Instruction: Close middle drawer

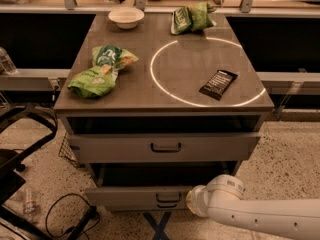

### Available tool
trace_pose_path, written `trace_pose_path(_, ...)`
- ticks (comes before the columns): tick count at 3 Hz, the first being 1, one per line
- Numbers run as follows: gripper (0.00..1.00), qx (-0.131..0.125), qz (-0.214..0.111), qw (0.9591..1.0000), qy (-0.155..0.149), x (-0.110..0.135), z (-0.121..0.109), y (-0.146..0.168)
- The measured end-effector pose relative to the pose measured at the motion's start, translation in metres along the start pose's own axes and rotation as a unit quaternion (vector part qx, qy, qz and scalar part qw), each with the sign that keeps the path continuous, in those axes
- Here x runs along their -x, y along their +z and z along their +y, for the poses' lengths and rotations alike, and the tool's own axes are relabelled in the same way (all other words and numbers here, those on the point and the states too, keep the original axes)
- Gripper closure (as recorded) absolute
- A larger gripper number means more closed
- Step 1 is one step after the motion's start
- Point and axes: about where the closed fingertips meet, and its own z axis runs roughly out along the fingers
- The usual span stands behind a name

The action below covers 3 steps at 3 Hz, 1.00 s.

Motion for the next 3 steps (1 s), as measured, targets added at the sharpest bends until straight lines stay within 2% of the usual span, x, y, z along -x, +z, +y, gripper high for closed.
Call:
trace_pose_path(2, 1.0, -0.023, 0.025, 0.9994, 0.011, -0.024, -0.039, 0.022)
trace_pose_path(3, 1.0, -0.042, 0.037, 0.9985, 0.004, -0.025, -0.07, 0.038)
